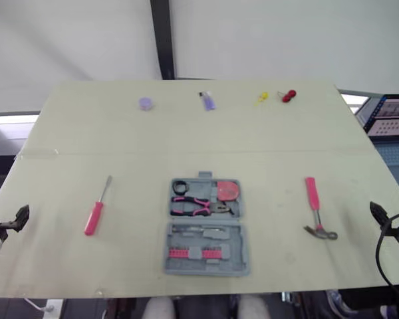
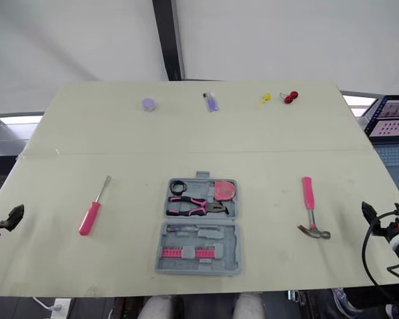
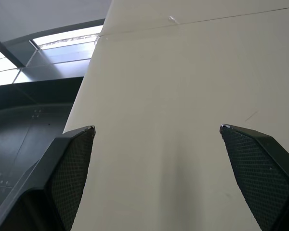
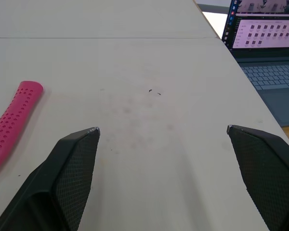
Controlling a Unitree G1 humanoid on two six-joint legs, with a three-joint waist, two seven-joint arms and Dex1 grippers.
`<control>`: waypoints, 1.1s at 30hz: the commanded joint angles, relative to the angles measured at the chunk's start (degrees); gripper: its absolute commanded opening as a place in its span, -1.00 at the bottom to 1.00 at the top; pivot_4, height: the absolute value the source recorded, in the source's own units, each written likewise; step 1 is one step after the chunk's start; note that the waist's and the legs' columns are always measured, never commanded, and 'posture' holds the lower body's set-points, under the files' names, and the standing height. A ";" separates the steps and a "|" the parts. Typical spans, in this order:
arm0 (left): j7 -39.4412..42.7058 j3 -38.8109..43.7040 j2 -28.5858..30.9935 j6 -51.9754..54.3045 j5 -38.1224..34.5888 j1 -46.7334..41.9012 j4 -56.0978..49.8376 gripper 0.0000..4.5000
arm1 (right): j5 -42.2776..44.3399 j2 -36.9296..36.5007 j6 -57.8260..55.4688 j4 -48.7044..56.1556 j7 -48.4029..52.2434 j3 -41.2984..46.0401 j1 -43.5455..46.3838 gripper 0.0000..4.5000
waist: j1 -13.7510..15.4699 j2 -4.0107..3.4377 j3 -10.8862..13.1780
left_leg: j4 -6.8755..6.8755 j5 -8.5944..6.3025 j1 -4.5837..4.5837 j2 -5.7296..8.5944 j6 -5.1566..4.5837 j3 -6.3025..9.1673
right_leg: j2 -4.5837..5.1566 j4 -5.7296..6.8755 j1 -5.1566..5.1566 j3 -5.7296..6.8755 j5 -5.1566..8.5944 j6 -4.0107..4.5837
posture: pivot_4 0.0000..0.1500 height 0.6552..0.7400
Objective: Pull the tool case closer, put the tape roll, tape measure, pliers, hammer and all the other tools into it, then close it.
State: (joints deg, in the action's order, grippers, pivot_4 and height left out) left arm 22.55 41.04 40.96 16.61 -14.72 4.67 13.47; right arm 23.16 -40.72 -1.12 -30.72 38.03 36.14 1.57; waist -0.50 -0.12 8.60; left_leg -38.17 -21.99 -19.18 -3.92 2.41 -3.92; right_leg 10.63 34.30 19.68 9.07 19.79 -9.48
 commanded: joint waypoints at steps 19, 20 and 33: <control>32.62 -47.14 -10.56 -2.78 -3.88 -29.05 -16.97 1.00 | 8.36 10.22 -35.23 48.81 -17.42 -7.39 -11.29 0.76 | 1.09 -0.15 -0.01 | -0.07 0.01 -0.07 0.00 0.02 -0.04 | 0.00 0.10 0.11 0.00 0.00 0.00 | 1.00 1.00; 33.58 -48.52 -11.81 -3.26 -3.58 -30.30 -16.30 1.00 | 8.57 10.62 -35.69 49.33 -17.69 -7.37 -11.39 0.62 | 1.29 -0.15 -0.01 | -0.12 0.01 -0.09 0.01 0.01 -0.03 | 0.00 0.10 0.08 0.00 0.00 0.00 | 1.00 1.00; 35.43 -61.65 -25.97 -11.35 2.89 -36.03 -11.50 1.00 | 3.92 11.89 -41.55 47.35 -24.18 -9.19 -8.49 -0.05 | 1.80 -0.16 -0.02 | -0.23 0.01 -0.13 0.03 0.00 -0.04 | 0.00 0.08 0.07 -0.01 0.00 0.00 | 1.00 1.00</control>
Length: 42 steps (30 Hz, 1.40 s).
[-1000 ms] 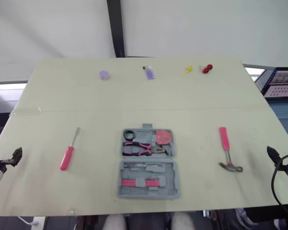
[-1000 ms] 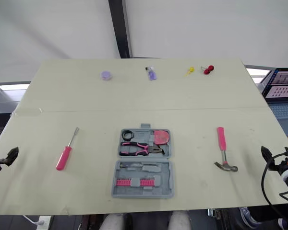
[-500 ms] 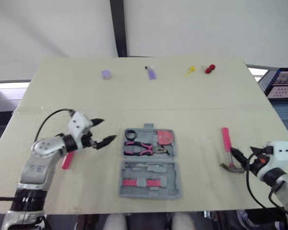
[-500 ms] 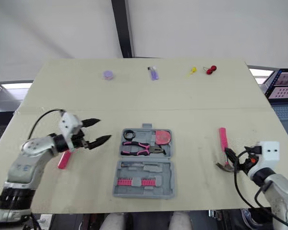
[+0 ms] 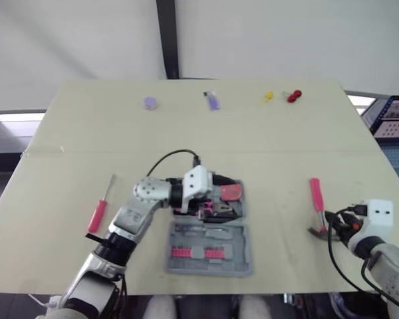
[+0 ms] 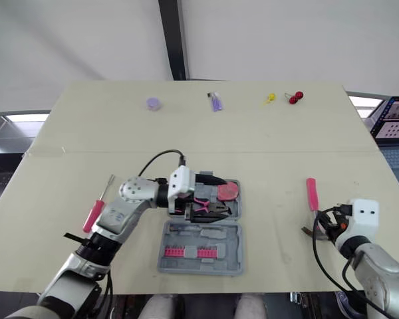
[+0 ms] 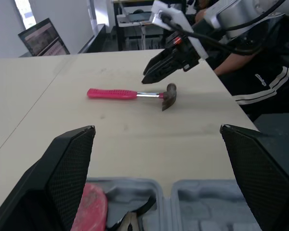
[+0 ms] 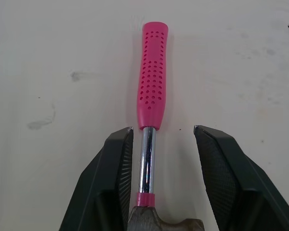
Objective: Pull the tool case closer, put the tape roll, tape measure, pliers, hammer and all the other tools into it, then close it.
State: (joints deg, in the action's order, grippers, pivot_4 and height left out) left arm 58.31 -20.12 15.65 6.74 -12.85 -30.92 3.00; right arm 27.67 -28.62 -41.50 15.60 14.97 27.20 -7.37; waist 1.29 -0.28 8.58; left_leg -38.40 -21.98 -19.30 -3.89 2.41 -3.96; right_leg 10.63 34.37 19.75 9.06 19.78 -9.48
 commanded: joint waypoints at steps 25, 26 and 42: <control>-1.49 -2.76 -2.19 -1.97 4.09 -0.05 -1.36 1.00 | -6.25 1.25 -11.50 -4.51 -4.30 -4.01 4.09 -0.05 | 0.08 0.03 -0.03 | -0.16 -0.01 -0.02 0.00 -0.02 0.07 | 0.00 0.00 -0.09 0.01 0.00 0.00 | 1.00 1.00; -1.53 -2.75 -2.20 -1.98 4.12 -0.12 -1.32 1.00 | -6.28 1.17 -11.91 -4.67 -4.26 -3.98 4.22 -0.05 | 0.07 0.04 -0.04 | -0.16 -0.01 -0.02 0.00 -0.02 0.07 | 0.00 0.00 -0.10 0.01 0.00 0.00 | 1.00 1.00; -3.00 -1.14 -2.29 -4.08 3.79 -0.11 -0.34 1.00 | -6.41 1.55 -9.79 -5.38 -2.49 -3.69 3.28 -0.97 | 0.24 0.17 -0.11 | -0.20 -0.01 -0.01 0.00 -0.03 0.12 | 0.00 -0.01 -0.16 0.02 0.00 0.00 | 1.00 1.00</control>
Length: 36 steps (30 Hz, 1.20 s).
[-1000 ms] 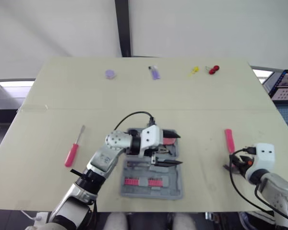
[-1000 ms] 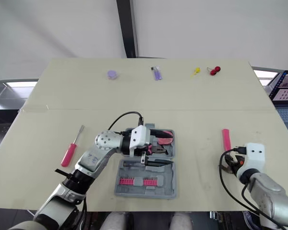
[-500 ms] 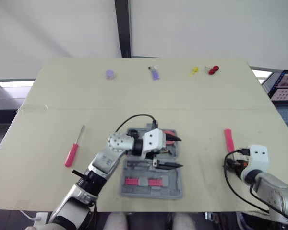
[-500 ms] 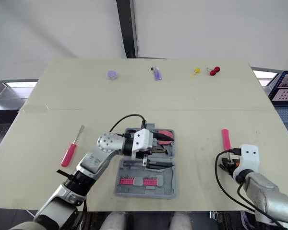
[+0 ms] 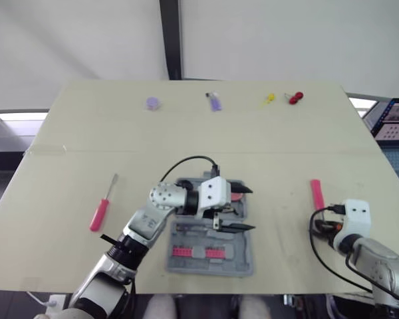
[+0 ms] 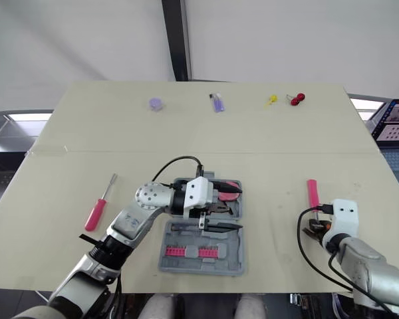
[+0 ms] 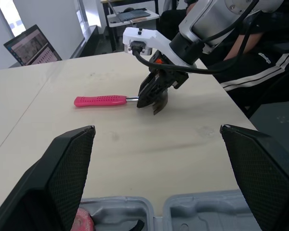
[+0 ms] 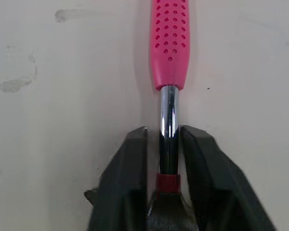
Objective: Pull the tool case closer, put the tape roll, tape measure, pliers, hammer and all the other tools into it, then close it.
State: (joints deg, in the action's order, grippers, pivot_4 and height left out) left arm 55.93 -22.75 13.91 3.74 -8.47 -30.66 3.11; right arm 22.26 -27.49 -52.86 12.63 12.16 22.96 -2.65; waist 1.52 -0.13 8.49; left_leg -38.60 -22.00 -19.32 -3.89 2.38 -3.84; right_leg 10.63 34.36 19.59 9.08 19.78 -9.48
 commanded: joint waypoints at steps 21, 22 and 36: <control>4.07 17.51 12.35 -7.16 -9.94 10.80 -5.22 1.00 | 5.54 -22.85 2.26 20.44 22.97 -11.10 6.70 -0.97 | -1.55 -0.65 0.31 | 0.31 0.00 -0.07 0.00 0.00 0.07 | -0.02 -0.05 0.28 0.01 0.00 0.00 | 1.00 1.00; 5.27 19.56 14.41 -7.27 -11.52 13.65 -6.65 1.00 | 5.96 -24.61 1.70 22.55 24.86 -14.15 9.06 -0.97 | -1.58 -0.56 0.37 | 0.30 0.00 -0.07 0.00 0.00 0.10 | -0.02 -0.06 0.25 0.02 0.00 0.00 | 1.00 1.00; 7.64 32.75 21.66 -15.04 -16.26 45.03 -16.81 1.00 | 3.72 -24.42 -17.66 31.26 31.30 -52.67 41.72 -0.97 | -1.68 -0.46 0.56 | 0.14 -0.01 -0.28 0.00 0.00 0.25 | -0.01 -0.14 0.29 0.03 0.00 0.00 | 1.00 1.00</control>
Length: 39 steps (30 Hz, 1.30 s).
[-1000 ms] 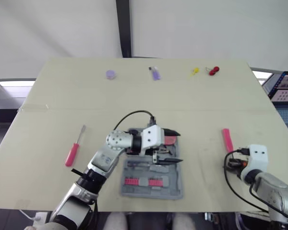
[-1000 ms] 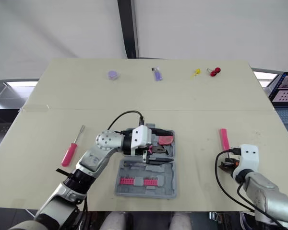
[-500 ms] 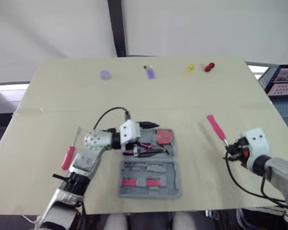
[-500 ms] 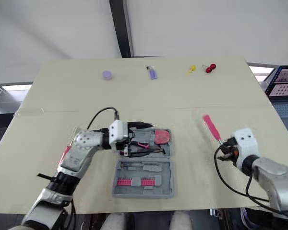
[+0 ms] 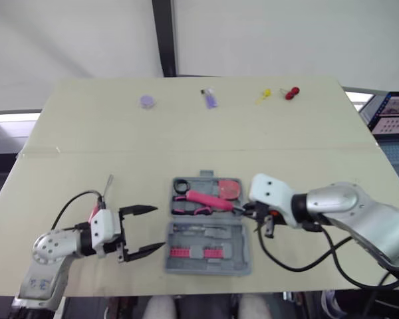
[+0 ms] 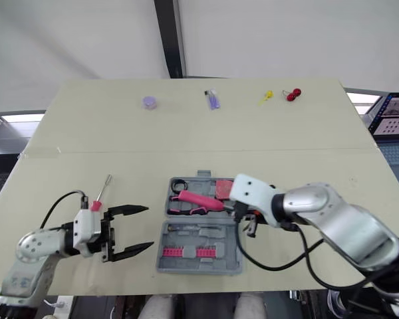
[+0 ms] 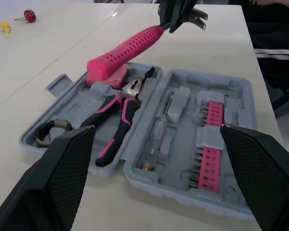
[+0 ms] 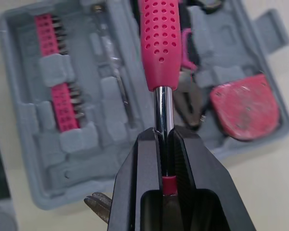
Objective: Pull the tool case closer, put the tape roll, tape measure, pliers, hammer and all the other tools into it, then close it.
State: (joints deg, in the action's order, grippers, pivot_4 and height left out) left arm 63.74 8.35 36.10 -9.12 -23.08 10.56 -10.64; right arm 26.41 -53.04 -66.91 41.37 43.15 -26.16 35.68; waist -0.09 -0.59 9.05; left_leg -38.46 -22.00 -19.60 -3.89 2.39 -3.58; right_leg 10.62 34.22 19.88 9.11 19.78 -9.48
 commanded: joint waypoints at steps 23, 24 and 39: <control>-1.34 3.96 -2.82 -12.25 -0.17 16.75 0.36 1.00 | -7.72 5.82 -1.97 -1.98 1.12 -20.35 8.64 -0.97 | -0.17 0.03 -0.03 | -0.37 0.00 -0.62 0.00 0.00 0.00 | 0.01 0.40 0.70 -0.02 0.00 0.00 | 1.00 1.00; -1.48 3.94 -2.80 -12.25 -0.10 16.75 0.35 1.00 | -7.89 5.94 -1.89 -2.10 1.17 -20.42 8.66 -0.97 | -0.17 0.03 -0.03 | -0.37 0.00 -0.62 0.00 0.00 0.00 | 0.01 0.40 0.70 -0.02 0.00 0.00 | 1.00 1.00; -3.07 3.54 -2.44 -12.02 0.43 15.93 0.65 1.00 | -10.50 8.72 -1.33 -4.26 1.58 -21.27 8.69 -0.97 | -0.21 0.03 -0.03 | -0.37 0.00 -0.61 0.00 0.00 0.00 | 0.01 0.44 0.71 -0.02 0.00 0.00 | 1.00 1.00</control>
State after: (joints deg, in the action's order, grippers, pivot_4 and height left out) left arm 60.96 11.89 33.55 -20.61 -22.57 26.27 -9.93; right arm 16.55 -44.56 -69.05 35.91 44.14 -47.37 43.71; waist -0.31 -0.56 9.02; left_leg -38.83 -22.00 -20.21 -3.89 2.39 -3.58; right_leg 10.63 34.66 20.59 9.10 19.78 -9.47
